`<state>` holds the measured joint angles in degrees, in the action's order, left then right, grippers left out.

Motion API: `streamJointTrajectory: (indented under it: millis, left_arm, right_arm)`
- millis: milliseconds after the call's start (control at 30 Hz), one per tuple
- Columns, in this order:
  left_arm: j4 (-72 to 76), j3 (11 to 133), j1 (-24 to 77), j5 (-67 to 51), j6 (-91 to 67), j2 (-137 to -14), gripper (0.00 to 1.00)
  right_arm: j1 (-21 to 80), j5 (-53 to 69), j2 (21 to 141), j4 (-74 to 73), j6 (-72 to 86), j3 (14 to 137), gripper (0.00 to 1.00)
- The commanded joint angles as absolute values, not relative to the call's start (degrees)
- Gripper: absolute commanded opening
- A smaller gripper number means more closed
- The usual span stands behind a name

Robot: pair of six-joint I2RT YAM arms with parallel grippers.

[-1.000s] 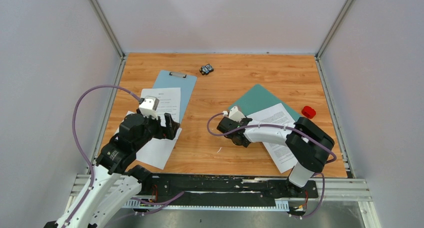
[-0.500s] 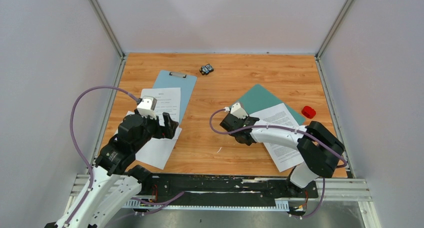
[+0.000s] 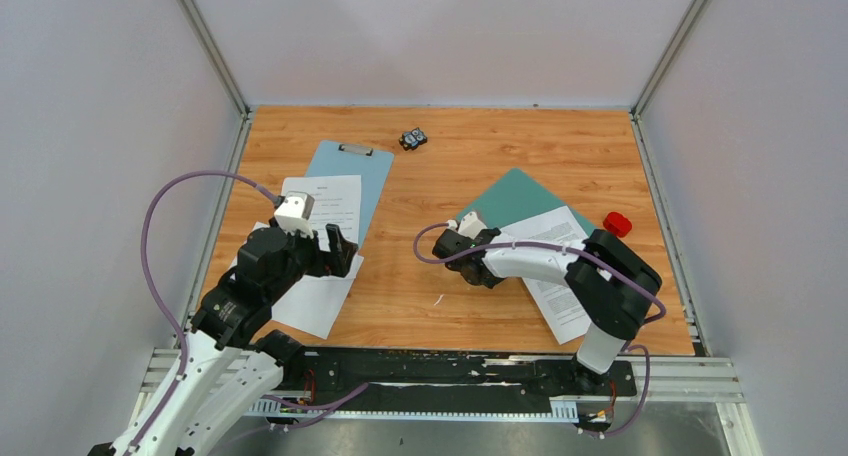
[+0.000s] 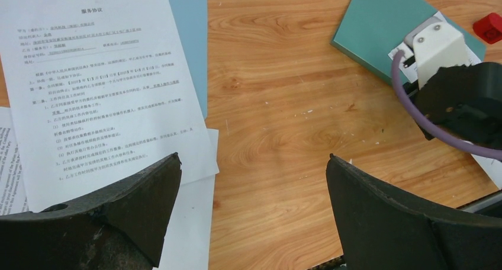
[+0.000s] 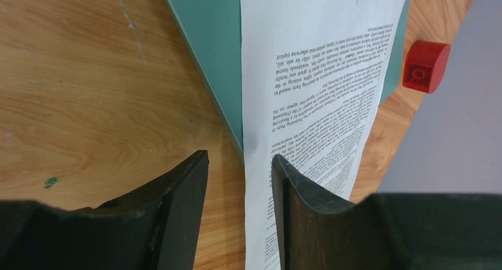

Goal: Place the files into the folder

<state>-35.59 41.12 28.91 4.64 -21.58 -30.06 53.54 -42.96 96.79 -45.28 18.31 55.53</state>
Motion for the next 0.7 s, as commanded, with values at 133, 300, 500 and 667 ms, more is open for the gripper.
streamJointTrajectory:
  millis: [133, 300, 500, 667]
  left_arm:
    - [-34.83, 42.89, 29.09, 4.23, -21.11, -29.00, 0.99]
    - [-34.72, 43.15, 29.09, 3.73, -20.69, -29.27, 1.00]
    - [-34.73, 43.15, 29.07, 3.59, -20.65, -29.14, 1.00]
    - [-35.00, 43.29, 29.09, 3.51, -20.91, -29.34, 1.00]
  right_arm:
    - [52.97, -46.73, 102.51, -57.96, 29.25, 60.99, 0.43]
    - [52.03, -45.21, 104.66, -57.46, 30.08, 60.50, 0.39]
    - [52.08, -45.53, 105.32, -58.07, 30.66, 60.84, 0.29]
    - [52.18, -44.39, 104.09, -56.64, 28.87, 60.37, 0.09]
